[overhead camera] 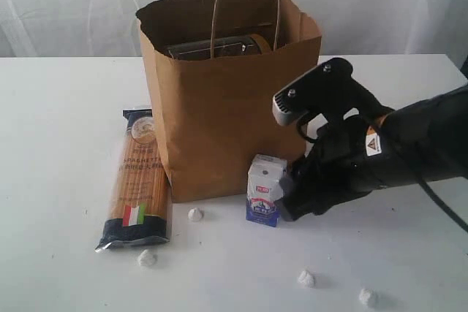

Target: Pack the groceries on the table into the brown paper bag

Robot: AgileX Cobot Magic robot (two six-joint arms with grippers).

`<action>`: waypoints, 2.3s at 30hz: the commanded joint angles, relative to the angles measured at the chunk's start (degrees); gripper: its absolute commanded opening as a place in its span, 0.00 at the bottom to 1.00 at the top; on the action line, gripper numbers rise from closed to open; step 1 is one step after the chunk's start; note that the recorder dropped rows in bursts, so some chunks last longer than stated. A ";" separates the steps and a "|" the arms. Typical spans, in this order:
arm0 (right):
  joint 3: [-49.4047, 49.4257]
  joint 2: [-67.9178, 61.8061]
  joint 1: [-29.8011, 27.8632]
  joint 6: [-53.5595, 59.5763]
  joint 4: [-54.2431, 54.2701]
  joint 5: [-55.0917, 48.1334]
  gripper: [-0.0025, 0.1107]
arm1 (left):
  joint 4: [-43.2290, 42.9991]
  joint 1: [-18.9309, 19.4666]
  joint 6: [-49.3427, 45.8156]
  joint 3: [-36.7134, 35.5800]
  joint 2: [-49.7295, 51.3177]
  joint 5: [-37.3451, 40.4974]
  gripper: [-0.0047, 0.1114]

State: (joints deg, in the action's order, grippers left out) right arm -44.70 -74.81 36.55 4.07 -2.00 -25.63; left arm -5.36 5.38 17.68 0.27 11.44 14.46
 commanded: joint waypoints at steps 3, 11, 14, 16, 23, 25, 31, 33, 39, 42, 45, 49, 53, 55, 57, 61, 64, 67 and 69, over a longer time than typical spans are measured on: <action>0.09 -3.74 0.11 -1.24 0.51 8.10 0.85 | 0.20 0.18 0.37 -0.27 -0.12 0.09 0.04; 0.09 -11.03 0.11 -9.23 4.85 15.17 0.85 | 0.20 0.18 0.37 -0.27 -0.12 0.09 0.04; 0.09 -12.66 0.11 -10.41 5.19 16.22 0.85 | 0.20 0.18 0.37 -0.27 -0.12 0.09 0.04; 0.09 -13.77 0.11 -12.69 5.19 17.13 0.84 | 0.20 0.18 0.37 -0.27 -0.12 0.09 0.04; 0.09 -16.73 0.11 -15.04 5.19 20.00 0.68 | 0.20 0.18 0.37 -0.27 -0.12 0.09 0.04; 0.09 -16.73 0.11 -15.80 5.19 20.29 0.61 | 0.20 0.18 0.37 -0.27 -0.12 0.09 0.04; 0.09 -16.61 0.11 -16.51 5.19 15.32 0.36 | 0.20 0.18 0.37 -0.27 -0.12 0.09 0.04; 0.09 -16.61 0.11 -16.51 5.19 13.21 0.29 | 0.20 0.18 0.37 -0.27 -0.12 0.09 0.04; 0.09 -14.32 0.11 -16.26 5.08 10.31 0.27 | 0.20 0.18 0.37 -0.27 -0.12 0.09 0.04; 0.09 -11.69 0.11 -15.66 5.08 9.55 0.27 | 0.20 0.18 0.37 -0.27 -0.12 0.09 0.04; 0.09 -8.92 0.11 -15.37 5.08 8.78 0.26 | 0.20 0.18 0.37 -0.27 -0.12 0.09 0.04; 0.09 -6.03 0.11 -14.37 5.08 8.44 0.26 | 0.20 0.18 0.37 -0.27 -0.12 0.09 0.04; 0.09 -1.86 0.11 -14.37 5.70 3.05 0.26 | 0.20 0.18 0.37 -0.27 -0.12 0.09 0.04; 0.09 0.84 0.11 -14.37 6.62 -0.64 0.26 | 0.20 0.18 0.37 -0.27 -0.12 0.09 0.04; 0.09 3.75 0.11 -13.55 7.52 -3.74 0.26 | 0.20 0.18 0.37 -0.27 -0.12 0.09 0.04; -0.30 9.93 0.11 -7.98 13.57 -8.93 0.26 | 0.20 0.18 0.37 -0.27 -0.12 0.09 0.04; -2.30 14.44 0.11 -4.07 17.18 -13.01 0.26 | 0.20 0.18 0.37 -0.27 -0.12 0.09 0.04; -5.77 18.96 0.11 -4.07 17.82 -13.97 0.26 | 0.20 0.18 0.37 -0.27 -0.12 0.09 0.04; -8.37 21.59 0.11 -4.07 17.82 -13.02 0.26 | 0.20 0.18 0.37 -0.27 -0.12 0.09 0.04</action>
State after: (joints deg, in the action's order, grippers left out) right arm -49.43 -57.06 36.55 -1.02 15.07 -40.48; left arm -5.36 5.38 17.68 0.27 11.44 14.46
